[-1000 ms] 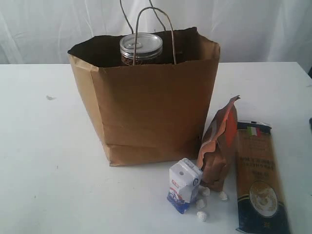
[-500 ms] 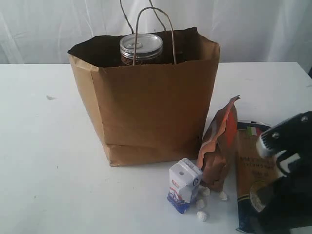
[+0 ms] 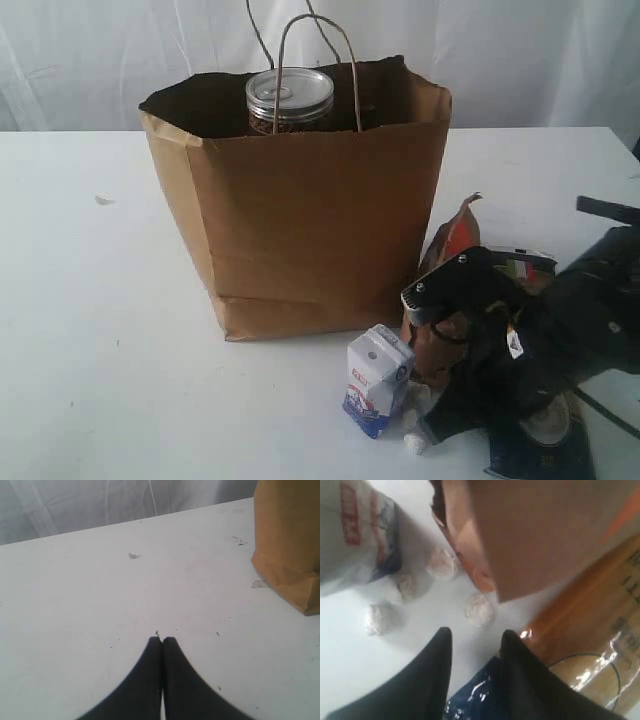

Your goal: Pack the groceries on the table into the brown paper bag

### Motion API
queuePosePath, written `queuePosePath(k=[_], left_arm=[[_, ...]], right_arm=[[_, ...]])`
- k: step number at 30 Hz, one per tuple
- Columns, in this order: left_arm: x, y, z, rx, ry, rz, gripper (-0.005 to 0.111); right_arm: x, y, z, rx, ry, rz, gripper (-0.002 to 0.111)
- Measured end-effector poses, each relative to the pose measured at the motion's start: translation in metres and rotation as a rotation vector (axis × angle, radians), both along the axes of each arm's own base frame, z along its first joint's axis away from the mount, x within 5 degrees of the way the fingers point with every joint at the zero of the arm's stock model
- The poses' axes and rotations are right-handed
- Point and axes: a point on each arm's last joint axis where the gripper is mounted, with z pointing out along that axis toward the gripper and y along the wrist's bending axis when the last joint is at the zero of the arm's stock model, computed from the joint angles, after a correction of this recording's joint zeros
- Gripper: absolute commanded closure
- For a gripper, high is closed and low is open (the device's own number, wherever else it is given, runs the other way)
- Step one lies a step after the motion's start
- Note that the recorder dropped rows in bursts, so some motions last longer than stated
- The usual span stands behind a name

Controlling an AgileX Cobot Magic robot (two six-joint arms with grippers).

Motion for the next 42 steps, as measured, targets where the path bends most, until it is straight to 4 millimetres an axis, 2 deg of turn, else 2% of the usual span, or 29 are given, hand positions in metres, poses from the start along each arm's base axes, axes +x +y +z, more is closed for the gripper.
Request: queuePosePath(k=[7, 21, 23, 28, 33, 38, 41, 42], left_arm=[[0.0, 0.0, 0.0, 0.0, 0.0, 0.0, 0.107], [0.0, 0.0, 0.0, 0.0, 0.0, 0.0, 0.107], [0.0, 0.0, 0.0, 0.0, 0.0, 0.0, 0.107], [0.0, 0.0, 0.0, 0.0, 0.0, 0.0, 0.107], [0.0, 0.0, 0.0, 0.0, 0.0, 0.0, 0.107], [0.0, 0.0, 0.0, 0.0, 0.0, 0.0, 0.107], [0.0, 0.0, 0.0, 0.0, 0.0, 0.0, 0.107], [0.0, 0.0, 0.0, 0.0, 0.0, 0.0, 0.107]], right_arm=[[0.013, 0.009, -0.011, 0.003, -0.001, 0.012, 0.076], [0.017, 0.013, -0.033, -0.02, 0.039, 0.017, 0.077], [0.018, 0.013, -0.034, -0.02, 0.039, 0.019, 0.081], [0.019, 0.014, -0.035, -0.017, 0.036, 0.02, 0.108], [0.019, 0.014, -0.034, -0.016, 0.035, 0.02, 0.108], [0.014, 0.01, -0.023, -0.021, 0.036, 0.009, 0.108], [0.01, 0.007, -0.005, -0.001, 0.005, 0.0, 0.108], [0.006, 0.004, 0.008, 0.018, -0.023, -0.005, 0.108]])
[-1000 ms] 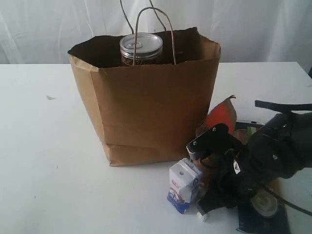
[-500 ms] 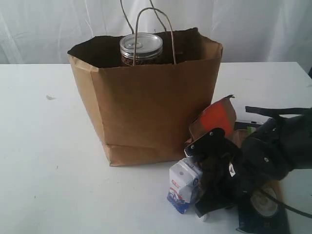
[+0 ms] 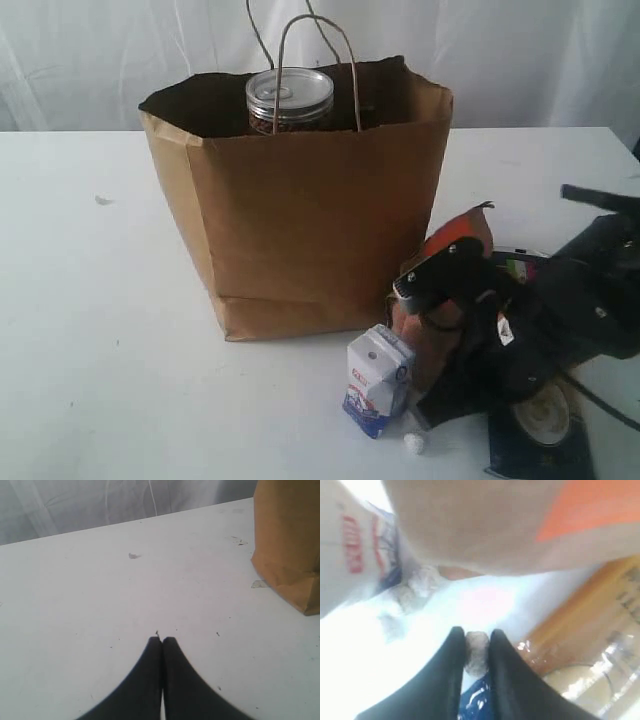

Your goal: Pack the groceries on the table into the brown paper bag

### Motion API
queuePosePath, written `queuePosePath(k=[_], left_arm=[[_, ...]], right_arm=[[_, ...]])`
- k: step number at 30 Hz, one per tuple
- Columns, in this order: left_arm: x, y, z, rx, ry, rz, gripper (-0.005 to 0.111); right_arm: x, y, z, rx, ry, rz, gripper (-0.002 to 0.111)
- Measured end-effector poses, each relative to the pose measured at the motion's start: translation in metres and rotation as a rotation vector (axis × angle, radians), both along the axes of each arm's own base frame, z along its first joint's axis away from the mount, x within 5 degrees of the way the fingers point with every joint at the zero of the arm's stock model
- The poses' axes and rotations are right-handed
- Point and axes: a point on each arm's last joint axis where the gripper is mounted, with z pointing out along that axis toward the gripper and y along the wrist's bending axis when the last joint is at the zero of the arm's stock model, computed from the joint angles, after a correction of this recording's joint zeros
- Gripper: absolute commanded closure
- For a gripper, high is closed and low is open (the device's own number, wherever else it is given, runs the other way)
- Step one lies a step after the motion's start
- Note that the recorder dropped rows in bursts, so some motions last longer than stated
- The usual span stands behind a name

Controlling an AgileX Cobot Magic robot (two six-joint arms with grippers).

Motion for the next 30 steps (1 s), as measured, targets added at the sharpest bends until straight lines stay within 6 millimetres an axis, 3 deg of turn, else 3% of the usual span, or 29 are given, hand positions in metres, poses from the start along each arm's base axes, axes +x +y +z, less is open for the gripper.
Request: queuePosePath(k=[5, 7, 13, 15, 23, 27, 30], left_arm=[[0.0, 0.0, 0.0, 0.0, 0.0, 0.0, 0.107], [0.0, 0.0, 0.0, 0.0, 0.0, 0.0, 0.107], [0.0, 0.0, 0.0, 0.0, 0.0, 0.0, 0.107], [0.0, 0.0, 0.0, 0.0, 0.0, 0.0, 0.107], [0.0, 0.0, 0.0, 0.0, 0.0, 0.0, 0.107], [0.0, 0.0, 0.0, 0.0, 0.0, 0.0, 0.107], [0.0, 0.0, 0.0, 0.0, 0.0, 0.0, 0.107]], right_arm=[[-0.021, -0.012, 0.055, 0.122, -0.123, -0.034, 0.108], [-0.026, -0.016, 0.094, 0.201, -0.23, -0.036, 0.108], [-0.014, -0.007, 0.185, 0.377, -0.479, -0.03, 0.108], [-0.004, -0.001, 0.206, 0.408, -0.524, -0.029, 0.108], [0.041, 0.029, 0.225, 0.413, -0.526, -0.041, 0.108], [0.066, 0.041, 0.214, 0.34, -0.475, -0.077, 0.107], [0.081, 0.044, 0.199, 0.258, -0.448, -0.111, 0.095]])
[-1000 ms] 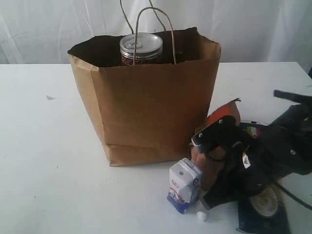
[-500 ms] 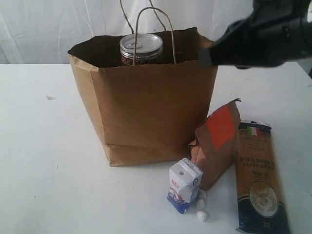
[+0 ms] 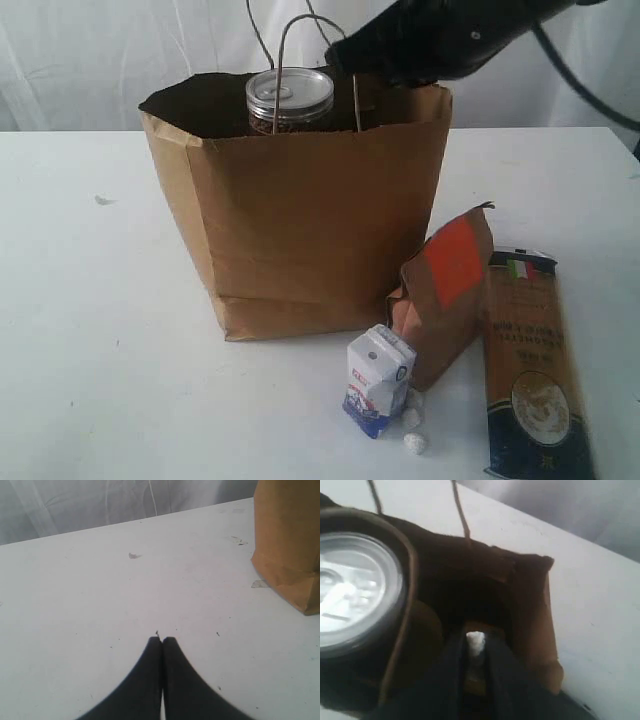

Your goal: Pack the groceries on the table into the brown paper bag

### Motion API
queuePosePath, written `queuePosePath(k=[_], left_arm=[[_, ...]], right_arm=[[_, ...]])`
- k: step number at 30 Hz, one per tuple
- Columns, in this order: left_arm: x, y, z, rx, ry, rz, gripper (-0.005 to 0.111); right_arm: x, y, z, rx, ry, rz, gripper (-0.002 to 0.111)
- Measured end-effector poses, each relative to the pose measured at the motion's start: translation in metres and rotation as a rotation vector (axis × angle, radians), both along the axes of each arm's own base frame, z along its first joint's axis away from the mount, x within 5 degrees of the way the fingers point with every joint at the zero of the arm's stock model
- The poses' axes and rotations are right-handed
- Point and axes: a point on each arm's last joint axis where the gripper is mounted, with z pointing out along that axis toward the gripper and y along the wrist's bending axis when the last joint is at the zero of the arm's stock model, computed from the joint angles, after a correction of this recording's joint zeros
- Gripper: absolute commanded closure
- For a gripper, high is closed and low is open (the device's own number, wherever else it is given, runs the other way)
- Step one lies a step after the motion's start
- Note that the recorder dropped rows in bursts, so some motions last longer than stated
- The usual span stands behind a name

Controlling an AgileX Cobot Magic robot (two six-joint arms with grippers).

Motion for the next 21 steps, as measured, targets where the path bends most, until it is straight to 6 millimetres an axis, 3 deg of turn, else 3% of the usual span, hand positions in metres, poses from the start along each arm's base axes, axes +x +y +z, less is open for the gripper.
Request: queuePosePath(k=[5, 8, 14, 21], left_arm=[[0.0, 0.0, 0.0, 0.0, 0.0, 0.0, 0.107], [0.0, 0.0, 0.0, 0.0, 0.0, 0.0, 0.107], [0.0, 0.0, 0.0, 0.0, 0.0, 0.0, 0.107], [0.0, 0.0, 0.0, 0.0, 0.0, 0.0, 0.107]], right_arm=[[0.01, 0.001, -0.015, -0.051, 0.031, -0.042, 0.062], [0.01, 0.001, -0.015, -0.052, 0.028, -0.041, 0.051], [0.001, -0.004, 0.001, -0.022, -0.021, -0.033, 0.051], [-0.042, -0.033, 0.055, 0.069, -0.138, -0.044, 0.051]])
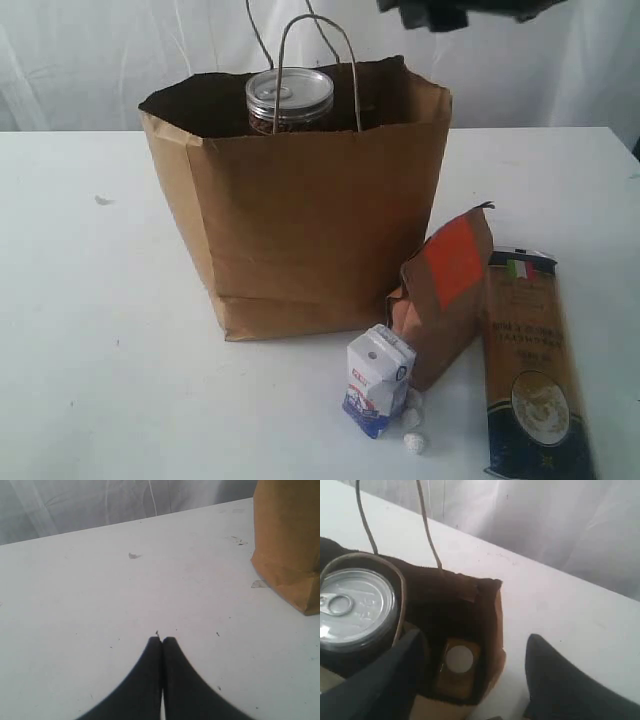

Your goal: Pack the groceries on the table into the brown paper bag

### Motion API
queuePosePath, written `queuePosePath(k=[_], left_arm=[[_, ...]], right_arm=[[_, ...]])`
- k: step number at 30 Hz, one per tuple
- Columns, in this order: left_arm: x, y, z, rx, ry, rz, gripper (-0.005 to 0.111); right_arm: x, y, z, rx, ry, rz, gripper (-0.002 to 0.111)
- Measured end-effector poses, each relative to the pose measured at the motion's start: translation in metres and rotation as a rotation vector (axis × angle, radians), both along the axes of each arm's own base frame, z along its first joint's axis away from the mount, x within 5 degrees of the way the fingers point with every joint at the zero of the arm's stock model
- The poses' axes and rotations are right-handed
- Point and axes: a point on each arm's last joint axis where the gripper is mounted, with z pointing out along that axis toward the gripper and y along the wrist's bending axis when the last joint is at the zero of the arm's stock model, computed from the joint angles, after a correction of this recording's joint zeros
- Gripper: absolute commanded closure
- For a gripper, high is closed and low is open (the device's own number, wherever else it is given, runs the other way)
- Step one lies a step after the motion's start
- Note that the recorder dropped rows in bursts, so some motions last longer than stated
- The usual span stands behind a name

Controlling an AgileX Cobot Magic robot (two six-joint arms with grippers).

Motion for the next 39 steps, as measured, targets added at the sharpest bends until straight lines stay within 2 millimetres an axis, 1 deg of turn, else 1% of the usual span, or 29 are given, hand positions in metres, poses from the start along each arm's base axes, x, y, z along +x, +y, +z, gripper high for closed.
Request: queuePosePath(k=[3, 8, 10, 13, 16, 20, 21, 24, 29, 34, 37, 39], left_arm=[[0.0, 0.0, 0.0, 0.0, 0.0, 0.0, 0.107], [0.0, 0.0, 0.0, 0.0, 0.0, 0.0, 0.107], [0.0, 0.0, 0.0, 0.0, 0.0, 0.0, 0.107], [0.0, 0.0, 0.0, 0.0, 0.0, 0.0, 0.107], [0.0, 0.0, 0.0, 0.0, 0.0, 0.0, 0.107], [0.0, 0.0, 0.0, 0.0, 0.0, 0.0, 0.107], [0.0, 0.0, 0.0, 0.0, 0.0, 0.0, 0.107], [0.0, 0.0, 0.0, 0.0, 0.0, 0.0, 0.107], [0.0, 0.0, 0.0, 0.0, 0.0, 0.0, 0.107], [0.0, 0.0, 0.0, 0.0, 0.0, 0.0, 0.107], [0.0, 0.0, 0.0, 0.0, 0.0, 0.0, 0.107], [0.0, 0.0, 0.0, 0.0, 0.0, 0.0, 0.107]], right_arm=[[-0.023, -0.016, 0.016, 0.018, -0.006, -0.014, 0.051], [-0.055, -0.034, 0.032, 0.039, 0.011, 0.005, 0.053], [-0.065, -0.039, 0.032, 0.046, 0.016, 0.02, 0.056], [-0.078, -0.046, 0.024, 0.044, 0.036, 0.032, 0.063], [-0.09, -0.052, 0.01, 0.048, 0.068, 0.042, 0.071], [-0.104, -0.054, -0.013, 0.088, 0.099, 0.084, 0.091], [-0.108, -0.054, -0.021, 0.099, 0.112, 0.102, 0.097], [-0.116, -0.053, -0.039, 0.127, 0.138, 0.15, 0.108], [-0.119, -0.05, -0.076, 0.104, 0.236, 0.171, 0.108], [-0.123, -0.046, -0.117, 0.068, 0.322, 0.237, 0.108], [-0.125, -0.044, -0.137, 0.087, 0.35, 0.255, 0.108], [-0.125, -0.043, -0.146, 0.105, 0.345, 0.252, 0.108]])
